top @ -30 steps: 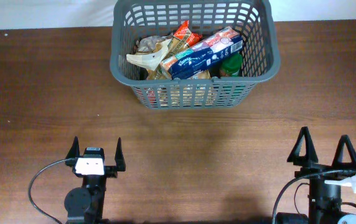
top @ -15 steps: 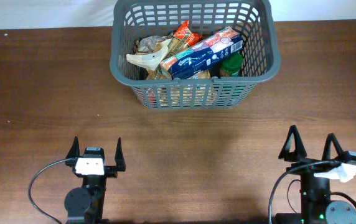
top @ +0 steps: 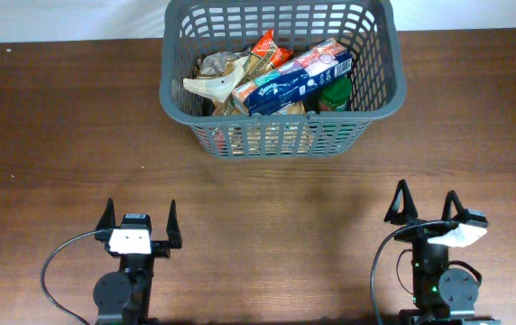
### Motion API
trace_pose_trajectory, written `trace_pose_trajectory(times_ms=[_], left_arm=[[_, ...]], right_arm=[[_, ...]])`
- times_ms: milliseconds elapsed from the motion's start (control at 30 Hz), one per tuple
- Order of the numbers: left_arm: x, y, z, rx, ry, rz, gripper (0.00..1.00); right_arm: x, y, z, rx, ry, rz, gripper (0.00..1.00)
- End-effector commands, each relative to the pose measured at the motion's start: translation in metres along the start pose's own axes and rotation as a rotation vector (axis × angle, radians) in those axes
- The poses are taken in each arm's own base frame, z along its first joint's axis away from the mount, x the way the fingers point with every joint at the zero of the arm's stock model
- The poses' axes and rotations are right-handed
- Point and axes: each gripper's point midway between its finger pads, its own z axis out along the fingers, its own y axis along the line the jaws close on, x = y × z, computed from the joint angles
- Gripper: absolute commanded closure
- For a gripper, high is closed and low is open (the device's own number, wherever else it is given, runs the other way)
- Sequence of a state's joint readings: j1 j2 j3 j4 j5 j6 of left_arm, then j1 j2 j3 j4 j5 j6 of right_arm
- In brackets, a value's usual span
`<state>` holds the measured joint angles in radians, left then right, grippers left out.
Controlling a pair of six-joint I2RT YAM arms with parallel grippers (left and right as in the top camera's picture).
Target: Pack container
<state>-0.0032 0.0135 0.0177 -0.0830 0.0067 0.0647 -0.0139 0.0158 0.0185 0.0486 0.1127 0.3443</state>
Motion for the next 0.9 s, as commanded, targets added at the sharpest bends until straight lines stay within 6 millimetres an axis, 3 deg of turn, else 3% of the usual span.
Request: trace_pose_trajectory(times_ms=[0, 200, 867], left_arm=[[0.003, 0.003, 0.000, -0.017, 0.002, 0.016, 0.01], [0.003, 0.003, 0.000, -0.017, 0.002, 0.016, 0.01], [0.003, 0.003, 0.000, -0.017, 0.002, 0.016, 0.01]], right_arm=[[0.006, 0.002, 0.000, -0.008, 0.011, 0.005, 0.01], [0.031, -0.006, -0.002, 0.024, 0.112, -0.008, 0.01], [0.037, 0.005, -0.003, -0.036, 0.135, -0.171, 0.01]])
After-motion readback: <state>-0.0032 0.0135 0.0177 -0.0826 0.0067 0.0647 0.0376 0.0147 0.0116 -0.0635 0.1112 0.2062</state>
